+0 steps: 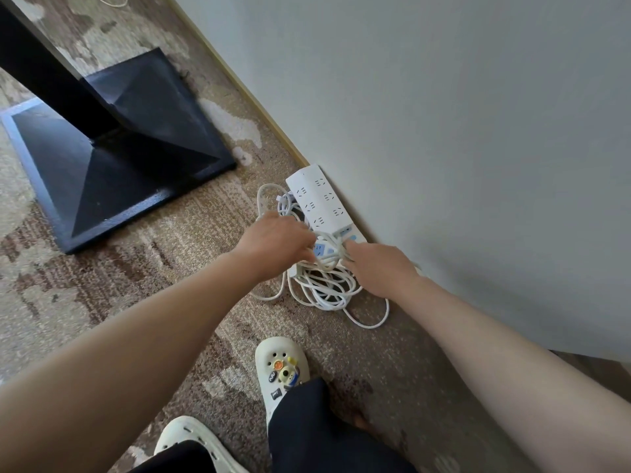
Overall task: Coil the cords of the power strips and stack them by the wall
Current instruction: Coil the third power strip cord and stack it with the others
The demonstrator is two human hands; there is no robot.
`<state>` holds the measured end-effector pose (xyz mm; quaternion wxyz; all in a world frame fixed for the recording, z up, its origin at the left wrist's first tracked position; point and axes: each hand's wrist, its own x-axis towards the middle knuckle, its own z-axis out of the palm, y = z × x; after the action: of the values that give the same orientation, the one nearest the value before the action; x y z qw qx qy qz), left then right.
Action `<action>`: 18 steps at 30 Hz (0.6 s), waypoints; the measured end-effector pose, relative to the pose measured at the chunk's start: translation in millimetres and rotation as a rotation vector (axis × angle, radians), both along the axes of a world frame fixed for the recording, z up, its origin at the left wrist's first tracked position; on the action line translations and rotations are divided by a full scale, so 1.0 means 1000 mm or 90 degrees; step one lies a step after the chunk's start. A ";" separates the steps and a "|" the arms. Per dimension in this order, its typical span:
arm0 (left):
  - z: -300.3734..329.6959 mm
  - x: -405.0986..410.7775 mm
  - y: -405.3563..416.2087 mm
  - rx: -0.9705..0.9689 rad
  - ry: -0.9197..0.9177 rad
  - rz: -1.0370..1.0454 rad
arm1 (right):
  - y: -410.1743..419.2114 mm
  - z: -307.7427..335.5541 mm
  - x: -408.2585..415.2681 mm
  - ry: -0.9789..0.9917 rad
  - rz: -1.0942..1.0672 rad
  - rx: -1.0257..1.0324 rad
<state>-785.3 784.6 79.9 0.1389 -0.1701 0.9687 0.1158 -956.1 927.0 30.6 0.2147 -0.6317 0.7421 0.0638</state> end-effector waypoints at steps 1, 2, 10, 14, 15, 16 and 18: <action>0.000 -0.003 -0.003 -0.025 0.031 -0.001 | 0.001 0.001 0.001 -0.005 0.015 -0.009; 0.000 -0.006 -0.002 -0.042 0.069 0.001 | 0.002 0.003 0.003 -0.018 0.035 -0.025; -0.012 -0.023 0.002 0.338 0.165 0.358 | 0.006 0.018 0.015 -0.125 -0.018 -0.116; -0.016 -0.012 -0.001 0.576 0.124 0.484 | 0.010 0.018 0.018 -0.171 -0.064 -0.158; -0.015 -0.010 -0.001 0.622 0.120 0.521 | 0.011 0.017 0.019 -0.179 -0.066 -0.167; -0.014 -0.009 -0.001 0.665 0.117 0.559 | 0.013 0.016 0.020 -0.184 -0.067 -0.179; -0.012 -0.006 0.000 0.732 0.105 0.593 | 0.013 0.015 0.021 -0.187 -0.071 -0.195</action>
<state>-791.4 784.7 67.5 0.0695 -0.4546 0.5899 0.6637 -934.7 940.4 45.7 0.2253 -0.6172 0.7379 -0.1542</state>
